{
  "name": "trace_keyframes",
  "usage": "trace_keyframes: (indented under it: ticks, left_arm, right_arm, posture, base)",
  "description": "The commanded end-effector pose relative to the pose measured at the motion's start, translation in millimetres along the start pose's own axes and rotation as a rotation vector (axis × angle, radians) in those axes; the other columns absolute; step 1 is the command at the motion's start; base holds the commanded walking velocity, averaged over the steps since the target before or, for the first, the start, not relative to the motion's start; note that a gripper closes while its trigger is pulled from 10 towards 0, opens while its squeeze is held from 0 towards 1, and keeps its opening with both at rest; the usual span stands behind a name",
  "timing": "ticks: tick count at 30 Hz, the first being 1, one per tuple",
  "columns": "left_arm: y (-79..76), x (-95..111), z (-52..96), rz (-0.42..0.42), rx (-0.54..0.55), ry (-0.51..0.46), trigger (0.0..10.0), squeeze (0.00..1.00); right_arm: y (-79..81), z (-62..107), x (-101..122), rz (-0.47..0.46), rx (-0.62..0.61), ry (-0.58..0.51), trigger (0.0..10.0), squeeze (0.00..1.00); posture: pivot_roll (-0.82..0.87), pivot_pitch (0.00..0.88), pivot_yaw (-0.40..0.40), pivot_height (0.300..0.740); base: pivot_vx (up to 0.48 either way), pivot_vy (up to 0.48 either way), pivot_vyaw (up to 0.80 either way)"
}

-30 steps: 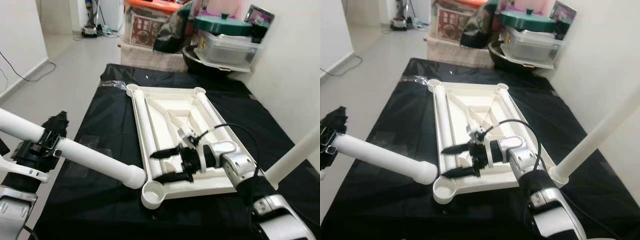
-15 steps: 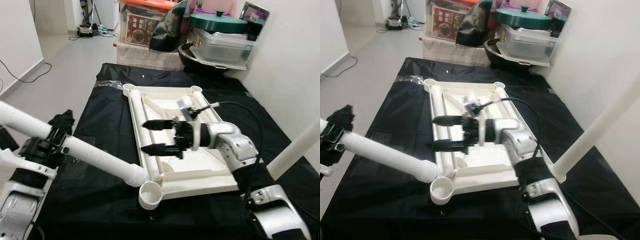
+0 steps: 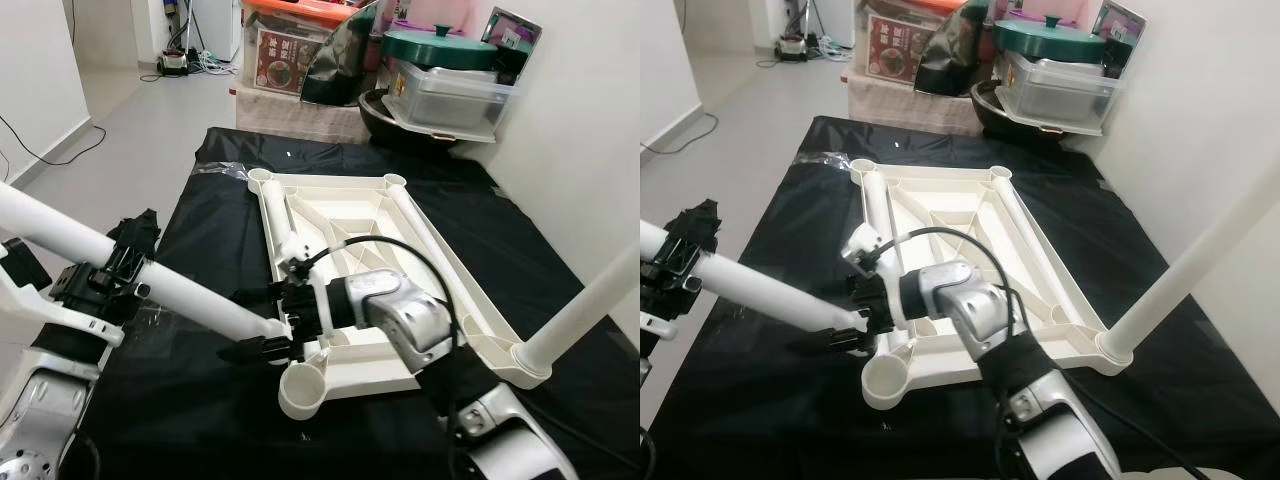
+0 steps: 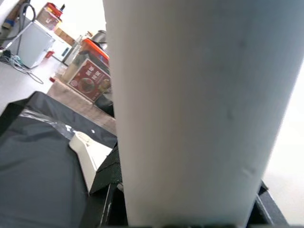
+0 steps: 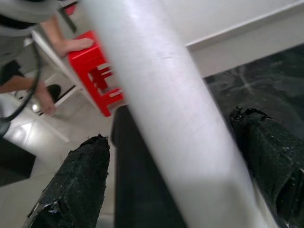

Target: Building children table

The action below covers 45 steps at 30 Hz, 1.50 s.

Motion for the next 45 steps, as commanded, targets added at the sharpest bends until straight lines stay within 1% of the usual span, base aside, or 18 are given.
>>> trace_keyframes:
  ticks: [1, 4, 5, 7, 13, 14, 21, 26, 27, 30, 31, 34, 35, 37, 39, 41, 44, 45]
  left_arm:
    - [-3.1, -2.6, -3.3, 0.02, -0.013, -0.008, 0.0, 0.0]
    - [-5.5, -9.4, -9.7, 0.035, -0.03, 0.004, 0.0, 0.0]
    - [-5.5, -9.4, -9.7, 0.035, -0.03, 0.004, 0.0, 0.0]
    - [-5.5, -13.1, -14.1, 0.041, -0.034, 0.011, 0.0, 0.0]
    - [-5.5, -15.7, -17.0, 0.046, -0.039, 0.017, 0.0, 0.0]
    - [-4.6, -17.4, -18.4, 0.049, -0.038, 0.021, 0.0, 0.0]
    - [-4.1, -22.4, -22.9, 0.055, -0.045, 0.042, 0.0, 0.0]
    - [-3.4, -26.6, -26.1, 0.044, -0.037, 0.069, 0.2, 0.0]
    - [-1.7, -28.4, -27.5, 0.028, -0.026, 0.073, 10.0, 0.0]
    - [-0.4, -29.4, -28.2, 0.009, -0.021, 0.077, 10.0, 0.0]
    - [3.0, -27.6, -28.6, -0.006, -0.002, 0.062, 10.0, 1.0]
    - [5.1, -25.9, -28.6, -0.017, 0.006, 0.054, 10.0, 1.0]
    - [5.0, -23.3, -27.6, -0.043, -0.001, 0.05, 10.0, 1.0]
    - [1.0, -19.3, -26.1, -0.055, -0.023, 0.045, 10.0, 1.0]
    - [-12.1, -12.5, -21.1, -0.084, -0.091, 0.058, 10.0, 1.0]
    - [-12.1, -12.5, -21.1, -0.084, -0.091, 0.058, 10.0, 1.0]
    - [-23.5, -8.8, -15.9, -0.096, -0.145, 0.087, 10.0, 1.0]
    - [-23.5, -8.8, -15.9, -0.096, -0.145, 0.087, 10.0, 1.0]
  right_arm:
    - [-5.9, 0.8, -0.4, -0.001, -0.048, 0.021, 10.0, 0.0]
    - [-8.6, -11.6, 5.5, 0.006, -0.109, 0.009, 10.0, 0.0]
    - [-8.6, -11.6, 5.5, 0.006, -0.109, 0.009, 10.0, 0.0]
    - [-0.9, -23.3, 9.9, 0.009, -0.099, -0.001, 10.0, 0.0]
    - [5.2, -32.8, 13.7, 0.003, -0.089, -0.012, 10.0, 0.0]
    - [9.1, -37.8, 15.1, -0.003, -0.077, -0.023, 0.0, 0.0]
    - [27.9, -49.0, 12.8, -0.01, -0.005, -0.028, 0.0, 0.0]
    - [26.2, -49.8, 6.9, -0.016, -0.028, 0.002, 0.0, 0.0]
    - [25.2, -49.7, 5.2, -0.018, -0.037, 0.009, 0.0, 0.0]
    - [24.2, -49.2, 4.4, -0.02, -0.043, 0.013, 0.0, 0.0]
    - [22.3, -47.9, 5.1, -0.021, -0.052, 0.012, 0.0, 0.0]
    - [20.2, -46.5, 6.3, -0.022, -0.06, 0.01, 0.0, 0.0]
    - [16.8, -44.1, 8.3, -0.026, -0.074, 0.004, 0.0, 0.0]
    - [12.9, -41.1, 10.5, -0.029, -0.089, -0.001, 0.0, 0.0]
    - [3.6, -33.5, 16.0, -0.04, -0.136, -0.018, 0.0, 0.0]
    - [3.6, -33.5, 16.0, -0.04, -0.136, -0.018, 0.0, 0.0]
    - [-6.1, -26.4, 22.1, -0.049, -0.189, -0.04, 0.0, 0.0]
    - [-6.1, -26.4, 22.1, -0.049, -0.189, -0.04, 0.0, 0.0]
  posture:
    - [0.17, 0.0, -0.146, 0.714]
    - [0.17, 0.0, -0.144, 0.714]
    - [0.17, 0.0, -0.144, 0.714]
    - [0.16, 0.0, -0.141, 0.714]
    - [0.16, 0.0, -0.139, 0.714]
    - [0.16, 0.0, -0.137, 0.714]
    - [0.16, 0.0, -0.136, 0.714]
    - [0.16, 0.0, -0.136, 0.714]
    - [0.16, 0.0, -0.134, 0.714]
    - [0.16, 0.0, -0.134, 0.714]
    - [0.17, 0.0, -0.134, 0.714]
    - [0.17, 0.0, -0.134, 0.714]
    - [0.16, 0.0, -0.133, 0.714]
    - [0.17, 0.0, -0.133, 0.714]
    - [0.17, 0.0, -0.131, 0.714]
    - [0.17, 0.0, -0.131, 0.714]
    - [0.17, 0.0, -0.131, 0.714]
    - [0.17, 0.0, -0.131, 0.714]
  base:
    - [0.0, 0.0, 0.0]
    - [0.0, 0.0, 0.0]
    - [0.0, 0.0, 0.0]
    - [0.0, 0.0, 0.0]
    - [0.0, 0.0, 0.0]
    - [0.0, 0.0, 0.0]
    - [0.0, 0.0, 0.0]
    - [0.0, 0.0, 0.0]
    - [0.0, 0.0, 0.0]
    - [0.0, 0.0, 0.0]
    - [0.0, 0.0, 0.0]
    - [0.0, 0.0, 0.0]
    - [0.0, 0.0, 0.0]
    - [0.0, 0.0, 0.0]
    - [0.0, 0.0, 0.0]
    - [0.0, 0.0, 0.0]
    - [0.0, 0.0, 0.0]
    - [0.0, 0.0, 0.0]
Point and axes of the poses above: a point about 5 cm out from each wrist's last joint towards the gripper, its own z axis pointing back from the gripper into the wrist, its own x axis along the axis of the wrist's last joint, y = z × x, the point moved 3 cm from there along -z, pointing out of the wrist towards the gripper, and after that the axes turned 1 degree about z, right-handed, at the moved point
